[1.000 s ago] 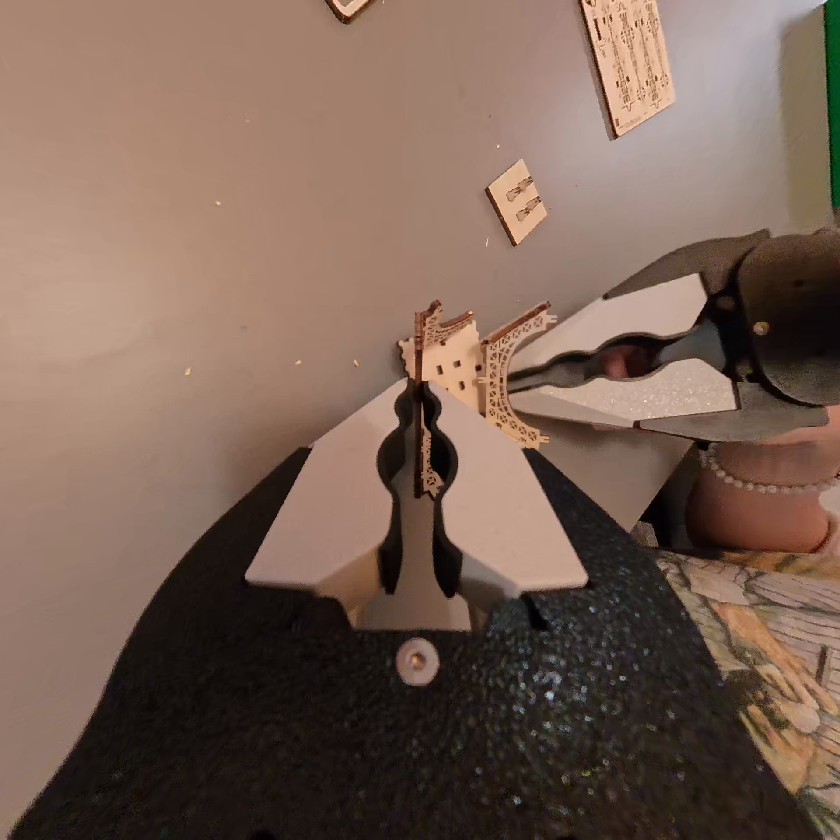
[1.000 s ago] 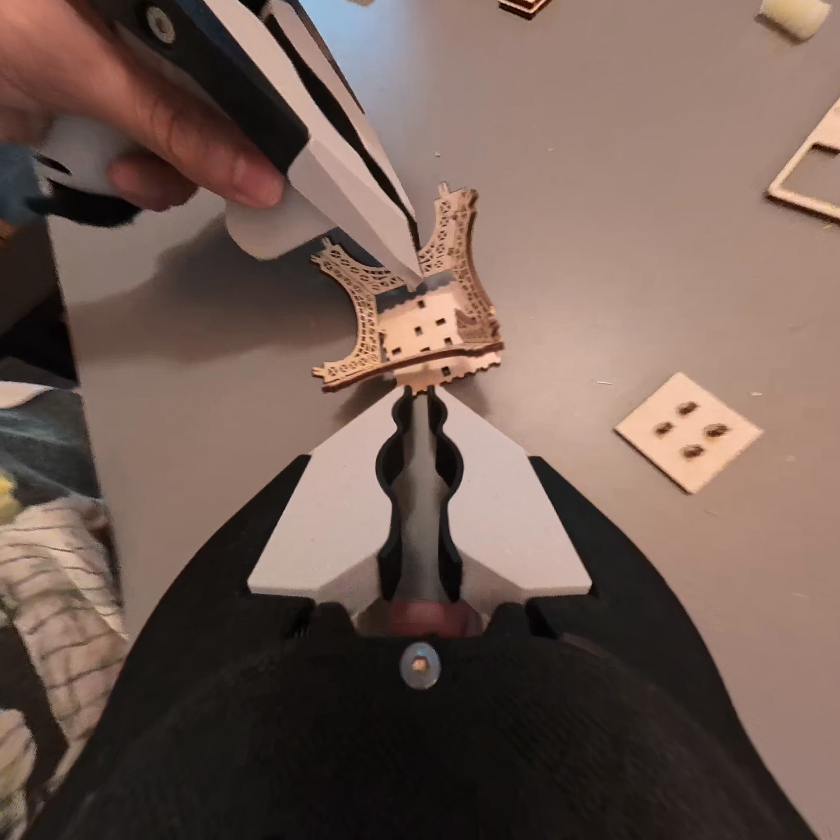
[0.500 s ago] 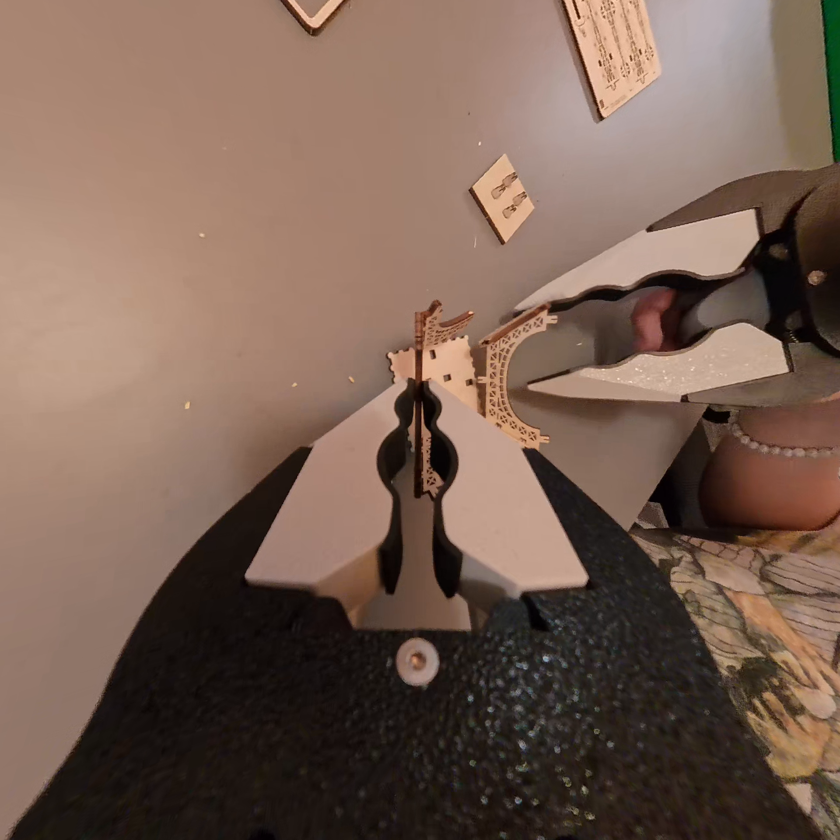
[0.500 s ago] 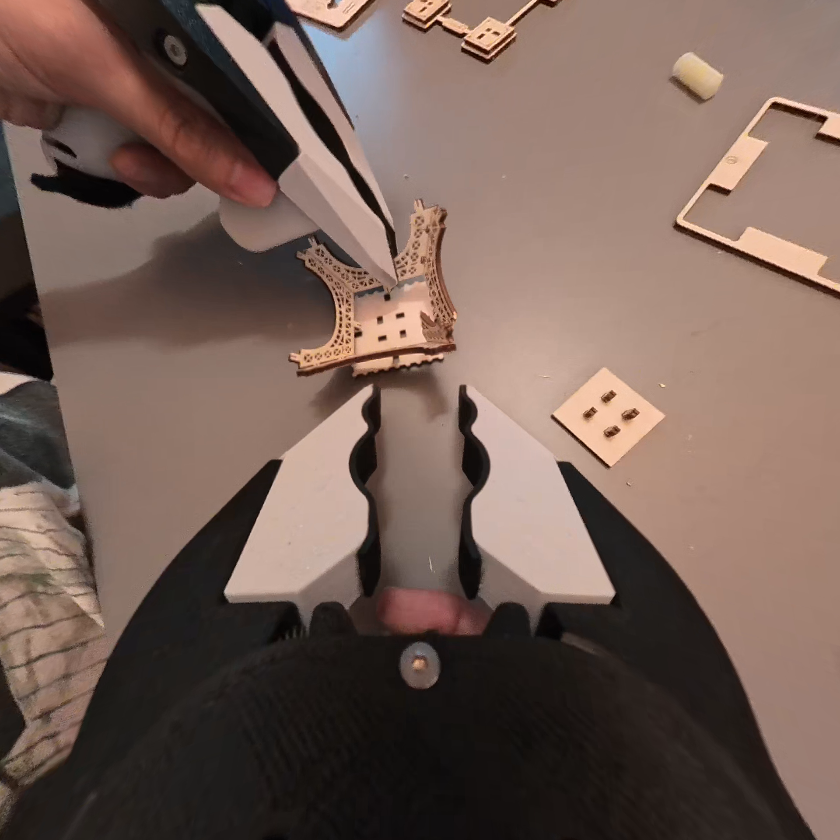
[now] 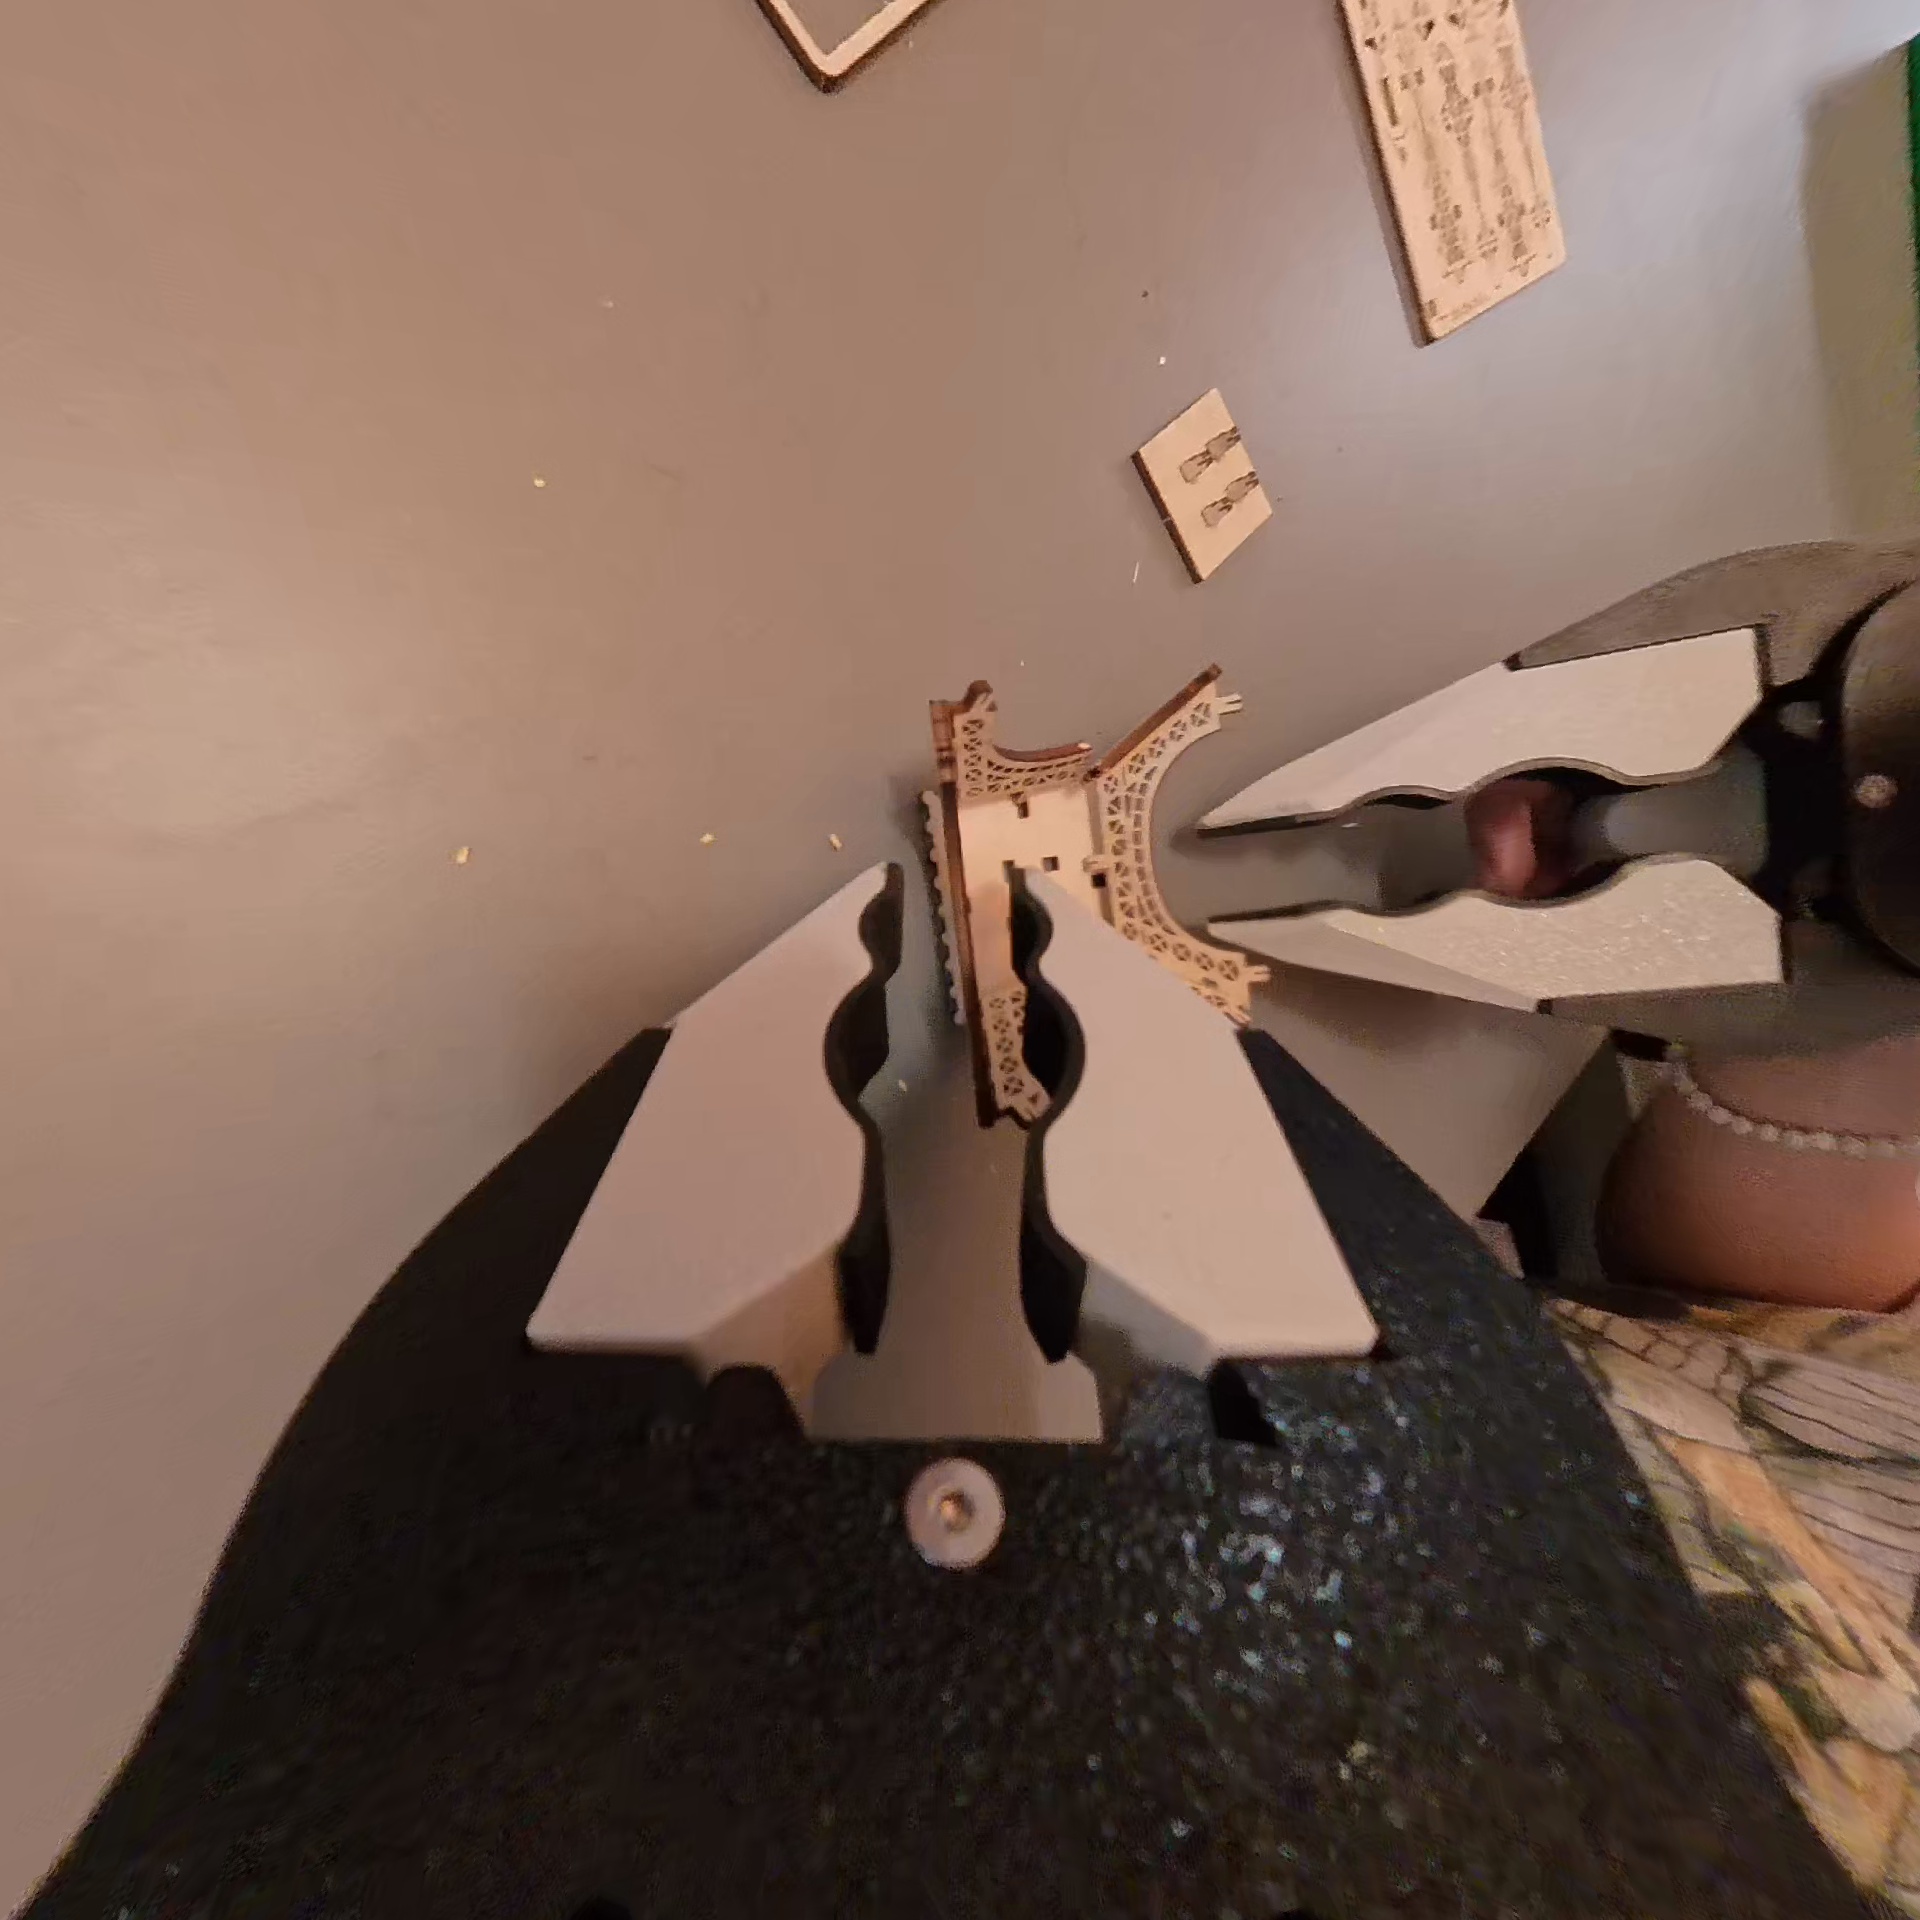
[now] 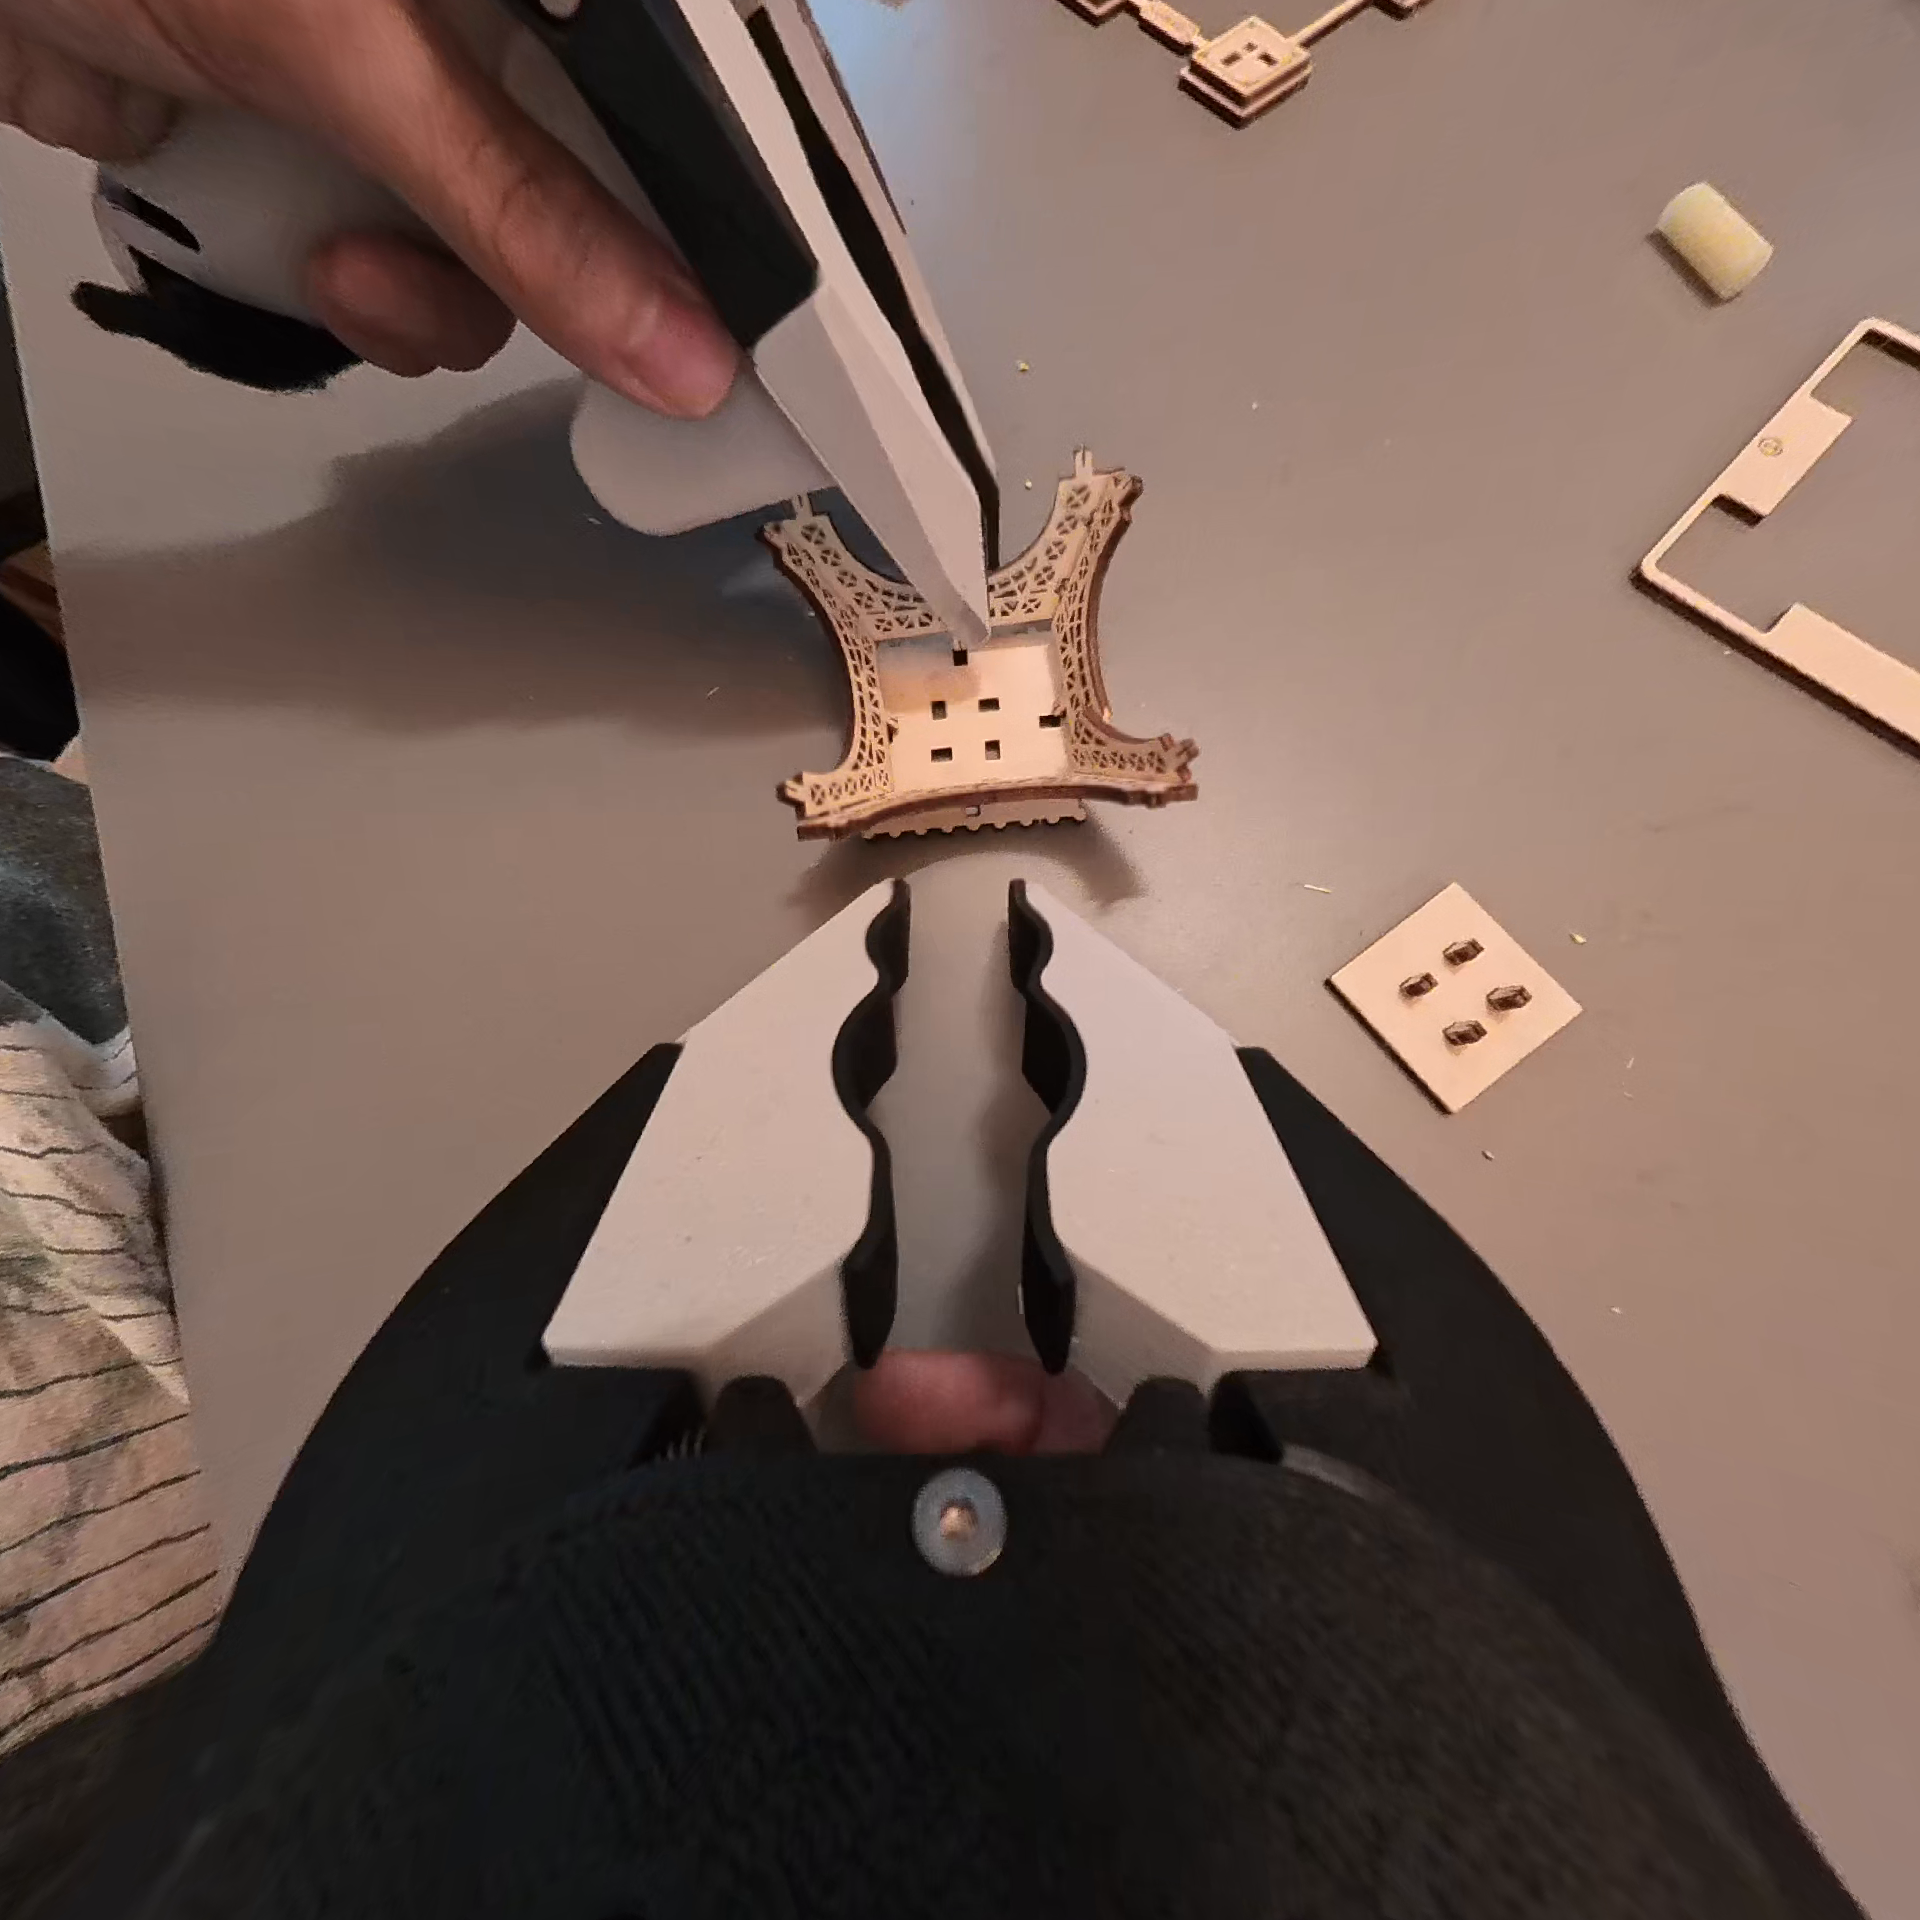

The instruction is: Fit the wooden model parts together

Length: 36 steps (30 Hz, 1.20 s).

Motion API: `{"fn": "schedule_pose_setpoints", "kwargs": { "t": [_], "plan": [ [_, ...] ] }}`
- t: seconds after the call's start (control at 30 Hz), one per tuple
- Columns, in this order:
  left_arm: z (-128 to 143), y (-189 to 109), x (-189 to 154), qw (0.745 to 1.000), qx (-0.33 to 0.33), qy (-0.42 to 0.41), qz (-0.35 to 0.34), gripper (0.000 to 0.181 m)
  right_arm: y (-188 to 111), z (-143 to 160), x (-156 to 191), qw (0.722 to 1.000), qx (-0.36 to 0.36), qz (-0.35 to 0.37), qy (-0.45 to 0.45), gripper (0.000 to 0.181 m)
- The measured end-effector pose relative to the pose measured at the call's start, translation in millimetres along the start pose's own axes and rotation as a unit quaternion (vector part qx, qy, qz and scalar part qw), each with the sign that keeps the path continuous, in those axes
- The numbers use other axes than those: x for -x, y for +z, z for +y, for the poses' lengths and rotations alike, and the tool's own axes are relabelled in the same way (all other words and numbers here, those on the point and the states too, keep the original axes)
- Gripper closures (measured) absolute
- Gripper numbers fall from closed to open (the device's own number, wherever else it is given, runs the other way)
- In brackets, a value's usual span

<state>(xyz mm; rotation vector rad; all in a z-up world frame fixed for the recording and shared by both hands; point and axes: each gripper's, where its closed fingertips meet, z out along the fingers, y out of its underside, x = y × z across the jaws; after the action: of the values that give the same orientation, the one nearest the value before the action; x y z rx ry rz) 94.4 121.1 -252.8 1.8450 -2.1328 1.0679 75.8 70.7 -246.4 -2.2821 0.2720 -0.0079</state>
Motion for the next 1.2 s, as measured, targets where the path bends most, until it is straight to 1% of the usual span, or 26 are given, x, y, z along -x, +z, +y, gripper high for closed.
{"fn": "schedule_pose_setpoints", "kwargs": {
  "t": [0.1,0.17,0.23,0.3,0.33,0.37,0.4,0.47,0.5,0.57,0.67,0.73,0.83,0.97,1.03,1.2],
  "plan": [
    [-3.3,-6.7,-2.3,1.000,-0.007,-0.005,0.016,0.165,-3.3,-1.5,-4.9,1.000,-0.004,0.004,0.004,0.169],
    [-5.0,-10.0,1.8,1.000,-0.005,0.008,0.007,0.174,-5.1,-2.4,-8.0,1.000,-0.005,0.008,-0.003,0.173],
    [-2.1,-10.1,2.1,1.000,0.014,0.023,0.005,0.176,-6.3,-3.6,-6.9,0.999,-0.002,0.010,-0.051,0.178],
    [1.5,-8.8,-0.1,0.999,0.035,0.038,0.006,0.174,-7.6,-5.8,-10.6,0.992,-0.002,0.034,-0.119,0.177],
    [2.1,-8.6,-0.7,0.998,0.040,0.048,0.004,0.174,-7.9,-8.8,-9.1,0.986,-0.008,0.034,-0.164,0.177],
    [1.4,-9.3,-1.0,0.997,0.042,0.061,-0.001,0.174,-8.7,-12.7,-4.0,0.975,-0.023,0.028,-0.221,0.177],
    [0.5,-11.1,-1.6,0.996,0.043,0.077,-0.005,0.174,-11.1,-17.7,0.3,0.957,-0.042,0.030,-0.284,0.177],
    [-2.1,-16.6,-2.1,0.991,0.043,0.123,-0.013,0.176,-18.0,-28.4,2.5,0.917,-0.069,0.054,-0.390,0.176],
    [-3.8,-19.7,-2.1,0.987,0.041,0.156,-0.015,0.175,-19.5,-31.0,-0.8,0.901,-0.066,0.066,-0.423,0.169],
    [-6.9,-24.9,-1.6,0.971,0.032,0.237,-0.018,0.174,-17.6,-29.1,-8.4,0.872,-0.039,0.072,-0.483,0.165],
    [-8.6,-29.7,3.5,0.944,0.007,0.329,-0.020,0.173,-11.1,-30.8,-2.0,0.820,-0.036,0.045,-0.569,0.160],
    [-6.6,-30.3,7.0,0.935,-0.007,0.355,-0.008,0.174,-4.7,-29.5,2.7,0.802,-0.019,0.016,-0.597,0.161],
    [-0.1,-27.2,16.5,0.937,0.003,0.350,-0.005,0.177,4.9,-21.5,-3.2,0.780,0.027,-0.008,-0.625,0.164],
    [5.0,-22.3,13.0,0.928,0.001,0.373,0.014,0.180,8.8,-15.8,-1.7,0.776,0.048,-0.047,-0.627,0.169],
    [7.2,-19.3,12.9,0.922,0.006,0.387,0.018,0.180,9.8,-8.6,-2.7,0.774,0.074,-0.067,-0.625,0.169],
    [4.6,-15.6,12.5,0.921,0.012,0.387,0.038,0.179,12.9,-7.6,-5.9,0.758,0.094,-0.067,-0.642,0.167]
  ]
}}
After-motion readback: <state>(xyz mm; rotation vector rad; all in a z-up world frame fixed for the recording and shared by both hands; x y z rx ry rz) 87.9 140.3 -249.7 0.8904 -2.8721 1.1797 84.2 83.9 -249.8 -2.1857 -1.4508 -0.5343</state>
